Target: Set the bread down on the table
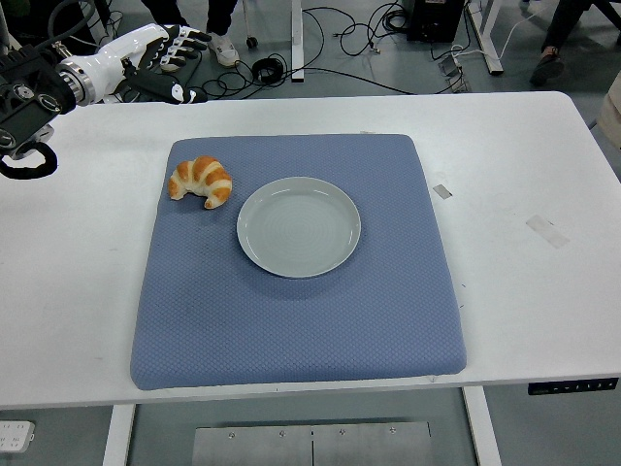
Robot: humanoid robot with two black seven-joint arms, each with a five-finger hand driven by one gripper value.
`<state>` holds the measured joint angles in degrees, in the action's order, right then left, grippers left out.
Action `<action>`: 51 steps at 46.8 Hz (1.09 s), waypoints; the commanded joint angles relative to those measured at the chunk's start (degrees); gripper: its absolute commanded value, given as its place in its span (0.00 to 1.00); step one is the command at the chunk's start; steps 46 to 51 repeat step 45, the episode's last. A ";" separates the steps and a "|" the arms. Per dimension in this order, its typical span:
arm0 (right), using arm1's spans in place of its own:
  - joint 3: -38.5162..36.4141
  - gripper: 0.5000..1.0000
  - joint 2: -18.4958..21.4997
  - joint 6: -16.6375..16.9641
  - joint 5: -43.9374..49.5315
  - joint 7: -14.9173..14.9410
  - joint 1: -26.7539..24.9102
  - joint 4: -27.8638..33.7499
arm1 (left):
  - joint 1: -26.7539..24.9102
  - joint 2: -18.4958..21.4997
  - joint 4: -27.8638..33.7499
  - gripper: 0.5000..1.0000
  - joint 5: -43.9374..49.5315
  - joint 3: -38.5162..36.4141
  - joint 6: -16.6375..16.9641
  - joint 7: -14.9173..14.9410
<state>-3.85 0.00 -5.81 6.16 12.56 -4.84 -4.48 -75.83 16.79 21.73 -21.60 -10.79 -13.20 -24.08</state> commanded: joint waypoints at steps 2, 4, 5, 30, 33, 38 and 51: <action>-0.02 1.00 0.00 0.01 -0.01 0.01 0.00 0.00 | 0.41 -0.09 -0.02 0.79 0.86 -0.02 0.01 0.00; -0.02 1.00 0.00 0.01 -0.01 0.01 0.00 0.00 | 0.50 0.00 -0.02 0.79 0.86 -0.02 0.10 0.00; -0.02 1.00 0.00 0.01 -0.01 0.01 0.00 0.00 | 0.50 0.00 -0.02 0.79 0.86 0.07 0.10 0.00; 0.07 1.00 0.00 0.01 -0.01 -0.07 0.00 -0.97 | 0.94 0.26 -0.02 0.80 0.86 0.16 0.01 0.00; 0.07 1.00 0.00 0.01 -0.01 -0.07 -0.09 -1.05 | 0.85 0.26 -0.02 0.80 0.86 0.16 0.01 0.00; -0.02 1.00 0.00 0.01 -0.01 0.01 -0.17 -1.14 | 0.85 0.18 -0.02 0.80 0.86 0.16 0.01 0.00; -0.72 1.00 0.00 0.01 -0.45 0.01 -0.44 -0.88 | 0.94 0.18 -0.02 0.81 0.86 0.16 0.01 0.00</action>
